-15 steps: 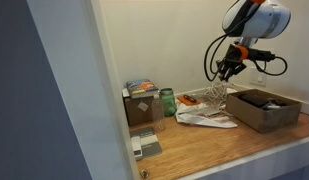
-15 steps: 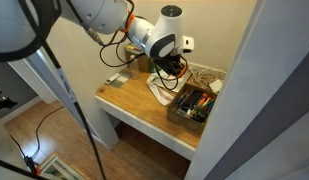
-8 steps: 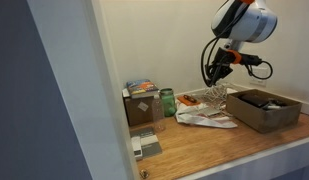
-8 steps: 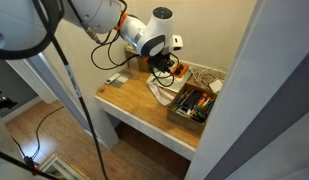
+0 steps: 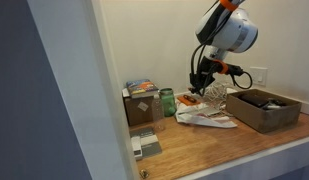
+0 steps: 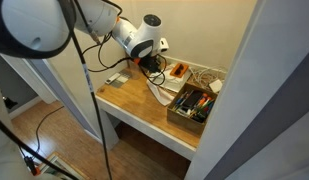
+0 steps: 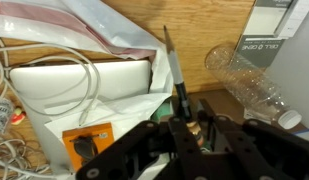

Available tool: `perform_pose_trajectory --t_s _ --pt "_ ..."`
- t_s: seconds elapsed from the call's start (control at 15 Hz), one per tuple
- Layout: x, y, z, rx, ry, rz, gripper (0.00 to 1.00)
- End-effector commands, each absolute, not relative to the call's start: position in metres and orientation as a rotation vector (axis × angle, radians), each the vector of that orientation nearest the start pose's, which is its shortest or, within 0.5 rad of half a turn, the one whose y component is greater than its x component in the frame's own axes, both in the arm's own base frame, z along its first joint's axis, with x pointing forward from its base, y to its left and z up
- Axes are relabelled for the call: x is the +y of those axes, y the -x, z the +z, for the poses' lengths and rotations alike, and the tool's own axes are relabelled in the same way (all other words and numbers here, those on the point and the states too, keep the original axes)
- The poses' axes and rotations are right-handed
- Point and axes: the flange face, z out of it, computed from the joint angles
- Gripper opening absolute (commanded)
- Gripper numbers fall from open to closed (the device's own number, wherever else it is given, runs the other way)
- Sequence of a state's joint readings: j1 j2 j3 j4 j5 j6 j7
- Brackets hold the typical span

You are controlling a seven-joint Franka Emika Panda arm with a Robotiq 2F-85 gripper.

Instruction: Pick up the white pencil and put it on the white cloth on the table

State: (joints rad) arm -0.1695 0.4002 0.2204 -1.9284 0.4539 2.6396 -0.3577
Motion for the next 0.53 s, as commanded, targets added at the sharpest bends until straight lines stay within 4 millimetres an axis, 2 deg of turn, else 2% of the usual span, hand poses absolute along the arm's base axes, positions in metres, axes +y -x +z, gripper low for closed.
perform_pose_trajectory --t_s 0.0,0.27,0.47 --pt "0.026 -0.674 0.296 -0.013 2.751 -0.497 0.05" --pt "0.035 -0.704 0.274 -0.017 2.740 -0.510 0.05" --pt "0.026 -0.728 0.263 0.032 2.738 -0.525 0.05"
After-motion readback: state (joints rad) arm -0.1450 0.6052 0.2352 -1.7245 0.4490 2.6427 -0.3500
